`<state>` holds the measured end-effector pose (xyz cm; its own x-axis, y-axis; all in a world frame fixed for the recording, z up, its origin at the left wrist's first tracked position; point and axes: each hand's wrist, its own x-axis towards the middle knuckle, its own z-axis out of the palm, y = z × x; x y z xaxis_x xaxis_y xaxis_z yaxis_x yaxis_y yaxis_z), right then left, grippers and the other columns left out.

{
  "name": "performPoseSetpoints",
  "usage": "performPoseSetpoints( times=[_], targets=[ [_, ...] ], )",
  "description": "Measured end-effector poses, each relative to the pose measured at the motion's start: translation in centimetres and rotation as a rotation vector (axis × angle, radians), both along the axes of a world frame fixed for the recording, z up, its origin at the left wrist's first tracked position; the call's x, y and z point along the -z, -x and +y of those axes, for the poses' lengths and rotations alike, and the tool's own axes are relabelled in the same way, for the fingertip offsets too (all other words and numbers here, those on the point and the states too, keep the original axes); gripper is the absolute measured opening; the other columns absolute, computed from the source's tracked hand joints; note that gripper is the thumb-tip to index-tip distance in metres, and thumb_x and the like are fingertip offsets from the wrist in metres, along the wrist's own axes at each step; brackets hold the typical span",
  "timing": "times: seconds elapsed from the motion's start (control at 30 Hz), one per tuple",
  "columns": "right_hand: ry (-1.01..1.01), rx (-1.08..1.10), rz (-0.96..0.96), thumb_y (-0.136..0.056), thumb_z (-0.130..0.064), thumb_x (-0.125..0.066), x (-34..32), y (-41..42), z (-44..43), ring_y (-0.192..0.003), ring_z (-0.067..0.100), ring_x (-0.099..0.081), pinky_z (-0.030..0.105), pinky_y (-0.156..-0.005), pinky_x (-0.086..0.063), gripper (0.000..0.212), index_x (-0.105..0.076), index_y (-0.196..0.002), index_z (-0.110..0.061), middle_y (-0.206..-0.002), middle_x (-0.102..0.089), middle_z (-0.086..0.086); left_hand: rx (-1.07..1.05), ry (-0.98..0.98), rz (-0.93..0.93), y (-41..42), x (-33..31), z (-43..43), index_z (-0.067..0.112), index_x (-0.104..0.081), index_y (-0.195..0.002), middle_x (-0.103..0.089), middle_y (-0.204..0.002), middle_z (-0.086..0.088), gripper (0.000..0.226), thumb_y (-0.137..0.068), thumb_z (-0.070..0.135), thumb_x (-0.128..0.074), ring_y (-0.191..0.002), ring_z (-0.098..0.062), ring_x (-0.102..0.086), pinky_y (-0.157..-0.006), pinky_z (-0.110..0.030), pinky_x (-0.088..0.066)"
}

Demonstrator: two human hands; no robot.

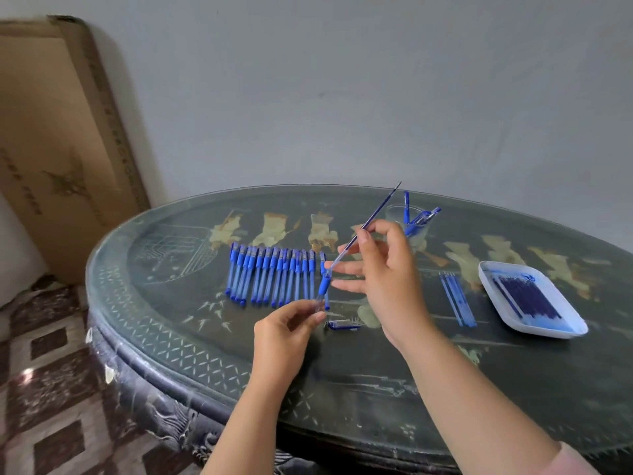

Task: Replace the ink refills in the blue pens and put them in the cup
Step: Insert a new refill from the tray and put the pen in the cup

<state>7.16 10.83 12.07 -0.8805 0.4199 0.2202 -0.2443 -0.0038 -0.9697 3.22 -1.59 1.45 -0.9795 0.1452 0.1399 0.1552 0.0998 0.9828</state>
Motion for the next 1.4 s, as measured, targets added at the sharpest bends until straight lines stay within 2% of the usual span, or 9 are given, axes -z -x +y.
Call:
performPoseSetpoints(
  times=[0.17,0.27,0.53,0.83,0.97,1.07,1.17,1.27,1.4],
  targets=[
    [-0.133,-0.009,0.021,-0.102,-0.025,-0.046,0.2,0.3,0.2,-0.074,0.022,-0.074,0.036,-0.063,-0.061,0.004,-0.049,-0.1,-0.022,-0.096,-0.064,0.013,-0.002,0.025,0.006,0.0,0.0,0.0,0.026,-0.076,-0.09,-0.076,-0.088,0.012,0.017,-0.079,0.014,-0.079,-0.09,-0.002,-0.07,-0.09,-0.025,-0.053],
    [-0.207,-0.016,0.038,-0.102,-0.023,-0.045,0.3,0.4,0.4,-0.074,0.021,-0.074,0.038,-0.065,-0.061,0.009,-0.048,-0.095,-0.026,-0.094,-0.063,0.011,-0.005,0.04,0.007,0.1,0.1,0.0,0.023,-0.077,-0.092,-0.076,-0.088,0.013,0.016,-0.08,0.014,-0.078,-0.089,0.0,-0.069,-0.088,-0.02,-0.052],
    [-0.255,-0.002,0.048,-0.102,-0.023,-0.045,0.6,0.8,0.7,-0.073,0.02,-0.074,0.04,-0.064,-0.061,0.011,-0.047,-0.093,-0.03,-0.094,-0.063,0.011,-0.005,0.046,-0.005,0.1,0.1,0.1,0.022,-0.076,-0.092,-0.076,-0.086,0.012,0.016,-0.08,0.013,-0.078,-0.083,0.006,-0.068,-0.077,-0.006,-0.048],
    [-0.226,0.018,0.021,-0.103,-0.023,-0.044,0.8,1.1,0.8,-0.071,0.021,-0.073,0.039,-0.061,-0.06,0.01,-0.046,-0.094,-0.029,-0.091,-0.064,0.009,-0.004,0.057,0.01,0.2,0.2,0.1,0.021,-0.077,-0.093,-0.076,-0.087,0.013,0.016,-0.08,0.013,-0.078,-0.085,0.006,-0.068,-0.078,-0.004,-0.046],
    [-0.368,0.025,0.049,-0.102,-0.021,-0.046,0.9,1.3,1.0,-0.072,0.017,-0.072,0.036,-0.061,-0.061,0.015,-0.047,-0.091,-0.031,-0.09,-0.064,0.008,0.003,0.037,-0.006,0.3,0.3,0.2,0.019,-0.077,-0.094,-0.076,-0.086,0.012,0.016,-0.08,0.011,-0.078,-0.085,0.004,-0.069,-0.079,-0.006,-0.048],
    [-0.596,0.058,0.043,-0.098,-0.02,-0.056,1.6,1.6,1.2,-0.075,0.015,-0.07,0.044,-0.069,-0.06,0.011,-0.053,-0.088,-0.026,-0.085,-0.063,-0.003,0.002,0.01,-0.026,0.4,0.4,0.2,0.02,-0.077,-0.094,-0.076,-0.089,0.012,0.016,-0.08,0.012,-0.078,-0.089,0.001,-0.07,-0.086,-0.017,-0.051],
    [-0.696,0.049,-0.015,-0.094,-0.022,-0.061,2.5,1.8,1.2,-0.079,0.019,-0.067,0.046,-0.073,-0.057,0.007,-0.058,-0.088,-0.022,-0.084,-0.065,-0.002,-0.011,-0.001,-0.021,0.4,0.4,0.2,0.017,-0.077,-0.097,-0.076,-0.09,0.011,0.017,-0.08,0.013,-0.078,-0.089,0.0,-0.07,-0.088,-0.021,-0.053],
    [-0.721,0.022,-0.061,-0.093,-0.022,-0.063,2.8,1.9,1.1,-0.08,0.015,-0.067,0.042,-0.074,-0.058,0.006,-0.063,-0.091,-0.017,-0.086,-0.067,-0.003,-0.019,0.009,0.001,0.4,0.4,0.2,0.016,-0.077,-0.099,-0.076,-0.091,0.011,0.019,-0.081,0.014,-0.077,-0.089,0.0,-0.07,-0.087,-0.019,-0.054],
    [-0.673,-0.012,-0.073,-0.091,-0.02,-0.065,3.0,1.8,1.1,-0.082,0.015,-0.068,0.042,-0.074,-0.059,0.006,-0.066,-0.096,-0.018,-0.088,-0.069,-0.004,-0.06,0.01,0.004,0.5,0.4,0.3,0.015,-0.077,-0.097,-0.076,-0.086,0.01,0.018,-0.08,0.013,-0.078,-0.079,0.003,-0.068,-0.08,-0.012,-0.052]
  ],
)
